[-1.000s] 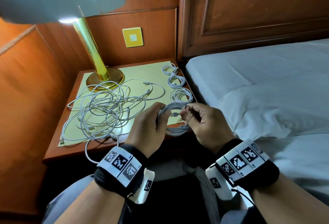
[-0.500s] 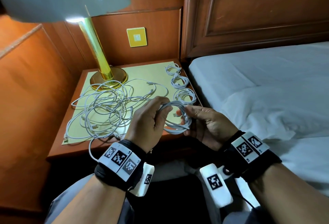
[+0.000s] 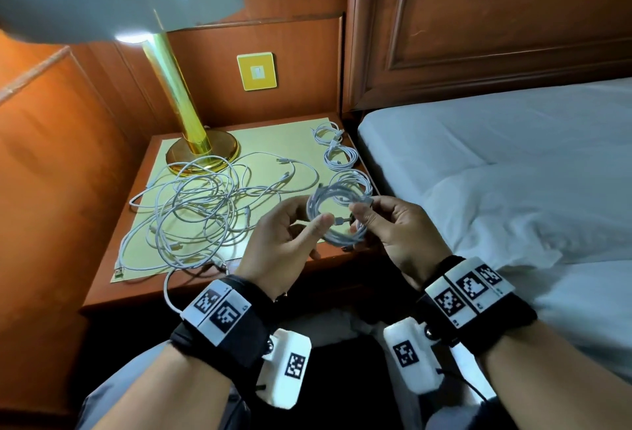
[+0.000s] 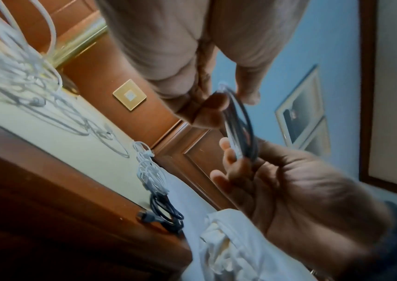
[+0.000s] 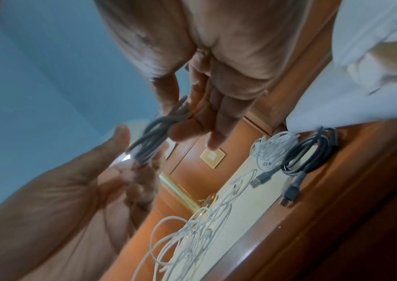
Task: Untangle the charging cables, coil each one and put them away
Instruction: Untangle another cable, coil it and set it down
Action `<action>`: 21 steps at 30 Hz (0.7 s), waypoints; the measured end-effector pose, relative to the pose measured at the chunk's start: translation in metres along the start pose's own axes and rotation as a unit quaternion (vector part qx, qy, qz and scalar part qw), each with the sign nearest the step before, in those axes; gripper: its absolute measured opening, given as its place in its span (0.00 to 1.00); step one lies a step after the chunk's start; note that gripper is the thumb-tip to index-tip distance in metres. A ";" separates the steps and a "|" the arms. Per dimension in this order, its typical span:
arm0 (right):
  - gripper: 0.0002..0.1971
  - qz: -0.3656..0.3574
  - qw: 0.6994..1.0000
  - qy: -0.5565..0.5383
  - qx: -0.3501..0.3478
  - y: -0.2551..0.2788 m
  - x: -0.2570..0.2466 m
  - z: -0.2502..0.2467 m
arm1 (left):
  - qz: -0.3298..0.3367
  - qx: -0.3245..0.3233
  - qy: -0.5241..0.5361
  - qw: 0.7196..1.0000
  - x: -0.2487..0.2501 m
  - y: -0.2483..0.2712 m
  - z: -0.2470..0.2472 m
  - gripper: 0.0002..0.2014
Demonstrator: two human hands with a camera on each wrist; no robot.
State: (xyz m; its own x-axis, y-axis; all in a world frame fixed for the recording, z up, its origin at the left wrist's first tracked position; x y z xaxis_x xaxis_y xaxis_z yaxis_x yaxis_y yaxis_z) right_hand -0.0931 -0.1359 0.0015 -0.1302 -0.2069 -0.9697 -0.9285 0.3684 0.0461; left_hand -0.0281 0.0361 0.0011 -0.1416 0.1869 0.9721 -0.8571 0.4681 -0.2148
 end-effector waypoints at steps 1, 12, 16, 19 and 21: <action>0.15 0.018 0.999 -0.027 0.008 -0.003 0.000 -0.001 | -0.030 -0.001 0.036 0.999 -0.001 0.001 0.003 0.12; 0.21 0.007 0.999 0.018 0.032 -0.005 -0.003 -0.004 | -0.127 -0.019 0.207 0.970 0.000 0.001 0.013 0.15; 0.26 -0.015 0.996 0.077 0.041 -0.003 -0.001 -0.004 | -0.074 0.004 0.139 0.988 0.001 0.003 0.014 0.15; 0.22 -0.038 0.990 0.122 0.053 0.000 -0.003 -0.003 | -0.062 0.026 0.098 0.993 -0.001 0.002 0.014 0.10; 0.23 -0.095 0.971 0.211 0.064 0.004 -0.005 -0.001 | -0.076 0.049 0.092 0.992 -0.001 0.001 0.016 0.09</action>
State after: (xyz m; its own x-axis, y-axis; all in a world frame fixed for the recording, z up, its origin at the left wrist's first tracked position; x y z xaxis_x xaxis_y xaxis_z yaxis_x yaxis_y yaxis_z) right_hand -0.0965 -0.1347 0.0068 -0.1157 -0.6247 -0.7723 -0.9023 0.3911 -0.1811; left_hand -0.0366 0.0229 0.0015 0.0782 0.2785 0.9573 -0.9074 0.4177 -0.0474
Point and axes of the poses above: each hand's wrist, its own y-axis away from the middle knuckle, its own z-axis out of the palm, x = y × z, the point moved 2 cm from there along -y, towards the middle knuckle, and after that the axes turned 15 degrees about y, right-handed, at the moved point
